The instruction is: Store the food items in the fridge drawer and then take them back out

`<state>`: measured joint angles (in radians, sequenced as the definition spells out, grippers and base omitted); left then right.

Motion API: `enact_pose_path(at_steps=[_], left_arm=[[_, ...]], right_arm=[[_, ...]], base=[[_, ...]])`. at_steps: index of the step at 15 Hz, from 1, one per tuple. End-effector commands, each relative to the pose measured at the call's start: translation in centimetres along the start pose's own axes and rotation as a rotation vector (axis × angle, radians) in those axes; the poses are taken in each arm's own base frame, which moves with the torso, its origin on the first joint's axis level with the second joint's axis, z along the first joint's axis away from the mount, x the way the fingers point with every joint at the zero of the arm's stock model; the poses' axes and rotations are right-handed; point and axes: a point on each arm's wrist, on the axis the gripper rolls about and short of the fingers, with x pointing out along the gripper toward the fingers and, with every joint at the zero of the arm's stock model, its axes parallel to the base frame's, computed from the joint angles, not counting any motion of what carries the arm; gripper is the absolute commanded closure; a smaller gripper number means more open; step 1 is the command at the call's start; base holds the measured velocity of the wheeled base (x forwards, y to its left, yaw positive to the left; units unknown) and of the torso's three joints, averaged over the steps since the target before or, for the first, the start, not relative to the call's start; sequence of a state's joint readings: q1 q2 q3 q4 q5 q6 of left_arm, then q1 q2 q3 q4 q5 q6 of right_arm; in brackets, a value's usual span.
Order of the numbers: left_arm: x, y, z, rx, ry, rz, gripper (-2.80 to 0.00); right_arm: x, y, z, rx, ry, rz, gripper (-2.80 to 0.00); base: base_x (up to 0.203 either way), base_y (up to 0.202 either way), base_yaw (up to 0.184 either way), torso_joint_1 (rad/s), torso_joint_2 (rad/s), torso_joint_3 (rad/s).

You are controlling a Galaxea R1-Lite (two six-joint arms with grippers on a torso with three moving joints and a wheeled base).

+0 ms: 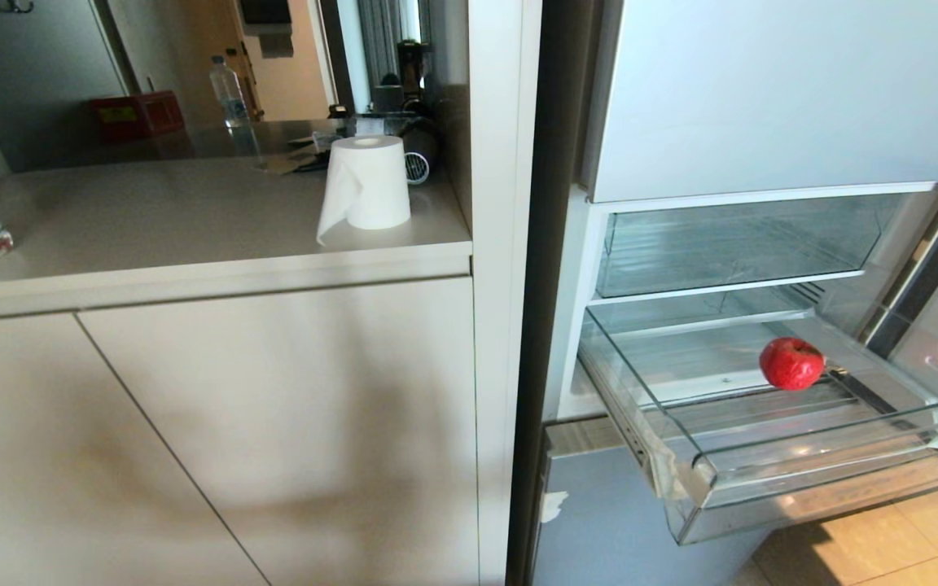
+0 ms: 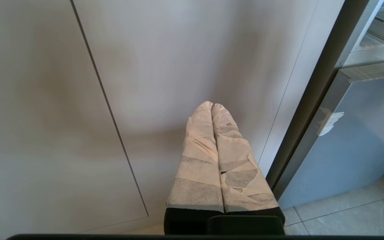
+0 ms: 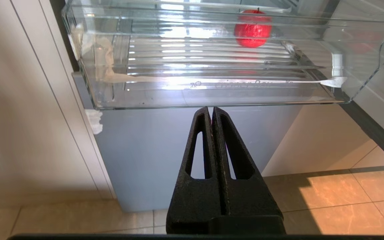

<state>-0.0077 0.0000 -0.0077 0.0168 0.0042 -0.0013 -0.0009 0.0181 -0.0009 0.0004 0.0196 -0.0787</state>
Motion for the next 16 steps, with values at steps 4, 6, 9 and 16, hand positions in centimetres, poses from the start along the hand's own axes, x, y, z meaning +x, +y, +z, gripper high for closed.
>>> enact_pose_path(at_steps=[4,6,9,16], left_arm=[[0.01,0.00,0.00,0.000,0.002,0.000,0.00],[0.01,0.00,0.00,0.000,0.002,0.000,0.00],[0.01,0.00,0.00,0.000,0.002,0.000,0.00],[0.01,0.00,0.00,0.000,0.002,0.000,0.00]], right_arm=[[-0.12,0.00,-0.11,0.005,-0.011,-0.004,0.00],[-0.12,0.00,-0.11,0.005,-0.011,-0.004,0.00],[-0.12,0.00,-0.11,0.006,-0.011,-0.004,0.00],[-0.12,-0.01,-0.09,0.030,-0.013,-0.007,0.00]], base=[[0.003,0.003,-0.050,0.001,0.00,0.000],[0.002,0.006,-0.170,0.002,0.00,0.000],[0.003,0.006,-0.177,0.001,0.00,0.002],[0.002,0.008,-0.177,0.003,0.00,0.001]])
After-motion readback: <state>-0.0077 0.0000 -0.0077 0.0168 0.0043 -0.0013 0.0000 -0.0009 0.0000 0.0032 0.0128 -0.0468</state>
